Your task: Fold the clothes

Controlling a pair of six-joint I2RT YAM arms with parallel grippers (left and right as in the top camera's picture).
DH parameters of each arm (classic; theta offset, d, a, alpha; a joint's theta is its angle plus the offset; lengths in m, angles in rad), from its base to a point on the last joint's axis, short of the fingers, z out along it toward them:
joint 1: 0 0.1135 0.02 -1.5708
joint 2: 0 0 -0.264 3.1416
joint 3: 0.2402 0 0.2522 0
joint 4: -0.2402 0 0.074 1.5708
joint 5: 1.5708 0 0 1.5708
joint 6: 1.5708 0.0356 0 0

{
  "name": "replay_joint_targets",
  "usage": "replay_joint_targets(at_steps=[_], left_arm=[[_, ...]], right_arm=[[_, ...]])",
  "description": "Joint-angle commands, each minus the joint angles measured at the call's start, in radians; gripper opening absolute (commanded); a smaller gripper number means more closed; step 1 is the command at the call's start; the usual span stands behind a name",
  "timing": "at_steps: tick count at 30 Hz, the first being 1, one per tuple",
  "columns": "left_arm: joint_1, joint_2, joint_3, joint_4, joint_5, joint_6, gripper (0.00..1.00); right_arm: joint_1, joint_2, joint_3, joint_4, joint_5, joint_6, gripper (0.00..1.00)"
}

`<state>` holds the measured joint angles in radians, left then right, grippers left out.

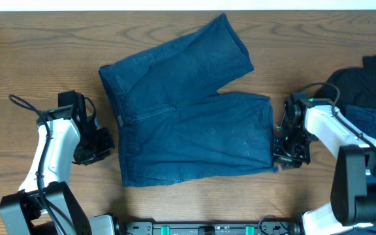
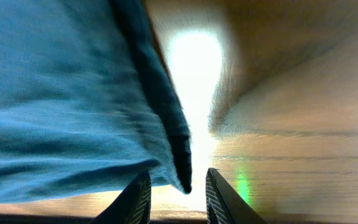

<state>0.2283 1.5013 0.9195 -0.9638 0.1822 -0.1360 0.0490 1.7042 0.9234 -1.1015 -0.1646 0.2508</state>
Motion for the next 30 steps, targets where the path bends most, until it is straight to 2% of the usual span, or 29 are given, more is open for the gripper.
replay_joint_targets(at_steps=[1,5,10,13,16,22,30], left_arm=[[0.0,-0.013,0.008,0.024,0.198,0.067,0.16],[-0.031,-0.013,0.008,0.035,0.277,0.077,0.17],[-0.124,-0.013,-0.02,0.092,0.277,0.082,0.17],[-0.163,-0.008,-0.048,0.146,0.231,0.03,0.16],[-0.18,-0.001,-0.072,0.164,0.172,-0.02,0.06],[-0.179,-0.001,-0.127,0.162,0.172,-0.035,0.06],[-0.179,-0.001,-0.197,0.185,0.171,-0.034,0.06]], right_arm=[[-0.011,-0.122,0.084,0.002,0.008,0.011,0.3],[-0.019,-0.236,0.162,0.026,0.019,0.068,0.29],[0.008,-0.293,0.172,0.236,-0.046,0.079,0.09],[0.037,-0.258,0.159,0.359,-0.047,0.139,0.01],[0.074,-0.181,0.14,0.47,-0.05,0.165,0.01],[0.107,0.008,0.14,0.575,-0.043,0.17,0.01],[0.048,0.153,0.14,0.55,0.162,0.209,0.01]])
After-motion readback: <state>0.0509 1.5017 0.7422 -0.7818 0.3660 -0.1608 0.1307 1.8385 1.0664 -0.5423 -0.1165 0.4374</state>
